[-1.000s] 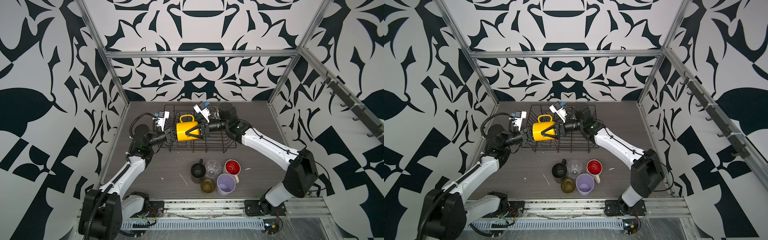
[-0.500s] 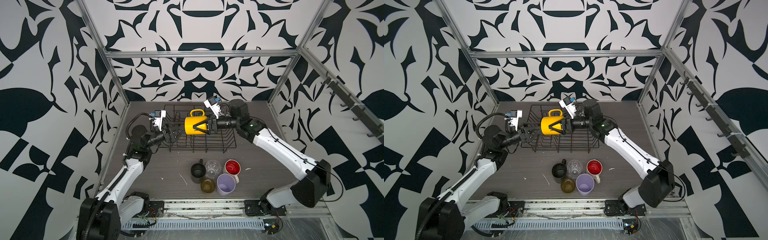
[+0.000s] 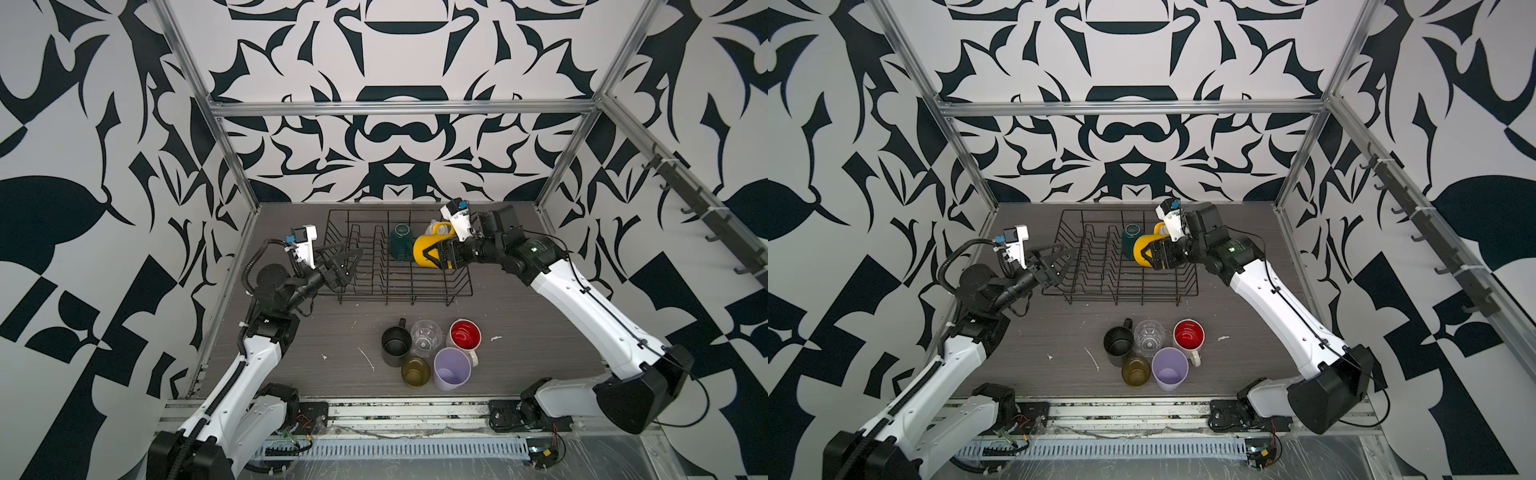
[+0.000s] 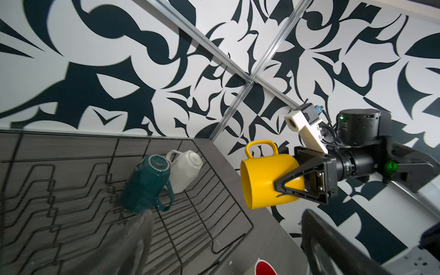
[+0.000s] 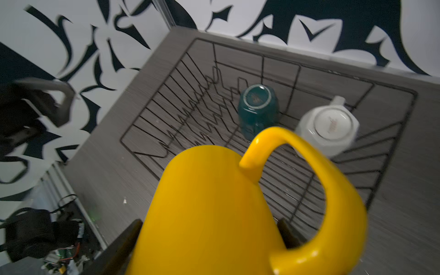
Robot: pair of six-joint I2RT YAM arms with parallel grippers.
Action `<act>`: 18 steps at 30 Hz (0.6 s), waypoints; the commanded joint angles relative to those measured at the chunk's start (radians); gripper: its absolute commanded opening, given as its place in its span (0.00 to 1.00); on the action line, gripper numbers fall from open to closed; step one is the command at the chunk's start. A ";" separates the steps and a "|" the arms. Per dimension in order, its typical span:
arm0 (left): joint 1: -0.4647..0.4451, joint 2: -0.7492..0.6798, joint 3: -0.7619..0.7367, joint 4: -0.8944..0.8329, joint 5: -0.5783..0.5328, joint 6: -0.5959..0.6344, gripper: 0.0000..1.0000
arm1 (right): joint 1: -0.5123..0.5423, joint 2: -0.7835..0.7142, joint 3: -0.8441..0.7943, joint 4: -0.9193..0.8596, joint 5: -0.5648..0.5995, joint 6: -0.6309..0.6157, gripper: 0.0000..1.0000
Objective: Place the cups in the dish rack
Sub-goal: 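Lower the yellow mug upside down into the rack with the right gripper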
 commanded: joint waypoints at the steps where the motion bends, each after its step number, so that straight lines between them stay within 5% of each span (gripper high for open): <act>1: 0.000 -0.005 0.069 -0.146 -0.119 0.082 0.99 | -0.001 0.010 0.088 -0.044 0.143 -0.039 0.00; 7: -0.001 -0.023 0.083 -0.276 -0.387 0.074 1.00 | 0.000 0.090 0.128 -0.105 0.224 -0.063 0.00; 18: -0.001 -0.029 0.094 -0.333 -0.439 0.074 1.00 | 0.019 0.245 0.192 -0.193 0.384 -0.112 0.00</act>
